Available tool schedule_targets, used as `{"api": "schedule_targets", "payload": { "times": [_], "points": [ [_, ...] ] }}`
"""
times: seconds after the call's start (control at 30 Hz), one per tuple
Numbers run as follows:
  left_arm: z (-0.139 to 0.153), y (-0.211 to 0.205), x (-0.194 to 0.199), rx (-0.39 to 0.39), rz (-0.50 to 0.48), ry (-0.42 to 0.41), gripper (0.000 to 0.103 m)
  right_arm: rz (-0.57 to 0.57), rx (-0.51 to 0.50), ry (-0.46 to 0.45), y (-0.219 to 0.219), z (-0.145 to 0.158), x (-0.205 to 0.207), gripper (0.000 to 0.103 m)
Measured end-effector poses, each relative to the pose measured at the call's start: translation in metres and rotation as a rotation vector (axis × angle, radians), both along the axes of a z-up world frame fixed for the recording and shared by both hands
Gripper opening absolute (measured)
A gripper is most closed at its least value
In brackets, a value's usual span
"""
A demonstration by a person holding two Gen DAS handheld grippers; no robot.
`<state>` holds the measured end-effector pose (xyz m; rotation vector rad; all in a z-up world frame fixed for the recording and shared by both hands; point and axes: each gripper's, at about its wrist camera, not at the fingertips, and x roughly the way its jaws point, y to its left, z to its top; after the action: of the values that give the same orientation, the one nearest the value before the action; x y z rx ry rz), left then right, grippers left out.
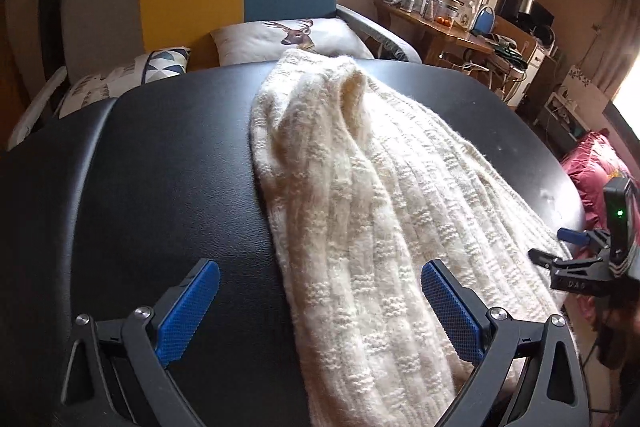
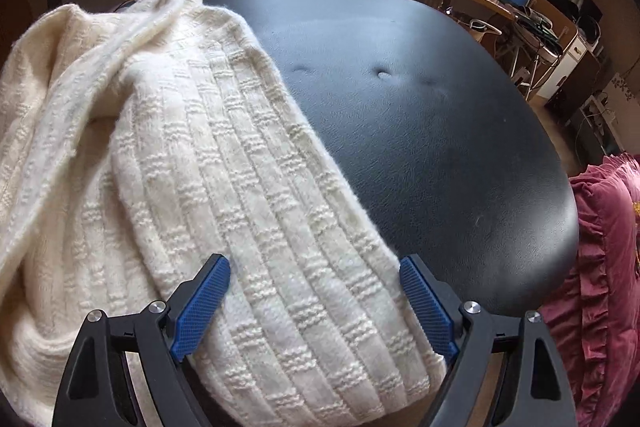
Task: Fold clothes
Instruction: 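Move both grippers over the crumpled cream sweater, surveying it, then grasp a sweater sleeve with the left gripper and lift it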
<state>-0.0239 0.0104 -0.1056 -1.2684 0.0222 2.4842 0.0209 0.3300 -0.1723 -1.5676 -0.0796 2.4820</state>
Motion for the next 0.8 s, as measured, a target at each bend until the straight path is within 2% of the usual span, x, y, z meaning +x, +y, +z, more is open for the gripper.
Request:
{"api": "schedule_targets", "payload": {
  "times": [0.07,0.1,0.17,0.2,0.23,0.27,0.33,0.37,0.4,0.43,0.53,0.6,0.67,0.73,0.8],
  "points": [
    [0.000,-0.012,0.002,0.027,0.016,-0.008,0.098,-0.049,0.049,-0.001,0.015,0.000,-0.011,0.089],
    [0.000,-0.017,0.003,0.040,0.023,-0.012,0.097,-0.069,0.039,-0.001,0.024,0.001,-0.016,0.089],
    [0.001,-0.029,0.006,0.067,0.039,-0.021,0.097,-0.124,-0.048,0.002,0.043,0.007,-0.022,0.089],
    [0.001,-0.035,0.007,0.081,0.047,-0.025,0.097,-0.163,-0.161,0.030,0.054,0.013,-0.019,0.087],
    [0.001,-0.040,0.008,0.094,0.054,-0.029,0.097,-0.191,-0.341,0.080,0.066,0.020,-0.012,0.087],
    [0.001,-0.046,0.009,0.107,0.062,-0.033,0.097,-0.209,-0.533,0.115,0.076,0.023,-0.005,0.087],
    [0.007,-0.047,0.010,0.139,0.049,-0.036,0.097,-0.194,-0.951,0.126,0.084,0.018,0.009,0.087],
    [0.012,-0.043,0.010,0.157,0.031,-0.035,0.097,-0.156,-1.087,0.142,0.081,0.017,0.016,0.087],
    [0.017,-0.039,0.010,0.175,0.012,-0.033,0.097,-0.124,-1.141,0.153,0.075,0.018,0.024,0.087],
    [0.022,-0.034,0.010,0.192,-0.009,-0.032,0.097,-0.099,-1.147,0.146,0.067,0.019,0.030,0.087],
    [0.041,0.007,0.018,0.223,-0.176,-0.032,0.097,-0.044,-1.093,0.093,0.043,0.021,0.039,0.087],
    [0.046,0.043,0.025,0.201,-0.298,-0.051,0.097,-0.076,-0.988,0.054,0.039,0.015,0.041,0.087],
    [0.042,0.075,0.024,0.182,-0.378,-0.111,0.097,-0.125,-0.877,0.028,0.039,0.008,0.041,0.087],
    [0.034,0.100,0.018,0.154,-0.407,-0.172,0.092,-0.177,-0.803,0.035,0.049,0.005,0.041,0.086],
    [0.027,0.120,0.009,0.075,-0.399,-0.209,0.086,-0.199,-0.734,0.060,0.061,0.007,0.040,0.086]
  ]
}}
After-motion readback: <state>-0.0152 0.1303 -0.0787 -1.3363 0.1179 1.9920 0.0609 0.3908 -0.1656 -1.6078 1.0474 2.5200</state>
